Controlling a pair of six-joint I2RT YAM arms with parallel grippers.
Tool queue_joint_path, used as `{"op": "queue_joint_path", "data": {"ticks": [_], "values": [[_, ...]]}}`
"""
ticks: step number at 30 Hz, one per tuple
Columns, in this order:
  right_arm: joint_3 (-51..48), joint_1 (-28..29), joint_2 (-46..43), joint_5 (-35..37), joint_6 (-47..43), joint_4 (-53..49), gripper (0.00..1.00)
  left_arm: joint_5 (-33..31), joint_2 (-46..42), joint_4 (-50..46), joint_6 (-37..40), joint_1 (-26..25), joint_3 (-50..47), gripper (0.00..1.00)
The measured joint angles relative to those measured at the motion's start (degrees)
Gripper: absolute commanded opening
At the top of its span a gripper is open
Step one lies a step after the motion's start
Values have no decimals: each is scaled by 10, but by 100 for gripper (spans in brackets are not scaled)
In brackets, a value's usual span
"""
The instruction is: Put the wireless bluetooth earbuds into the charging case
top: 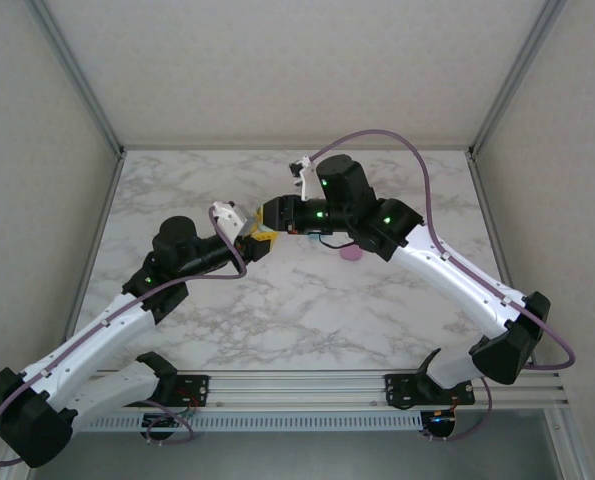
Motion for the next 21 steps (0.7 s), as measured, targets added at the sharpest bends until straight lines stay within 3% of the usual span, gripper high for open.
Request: {"op": "queue_joint_path", "data": {"ticks": [18, 21], "values": [[-4, 0, -56, 19, -13, 4, 40, 0, -2, 0, 0, 0, 0, 27], [-15, 0, -81, 58, -24, 1, 38, 0, -5, 0, 1, 0, 0, 27]]}}
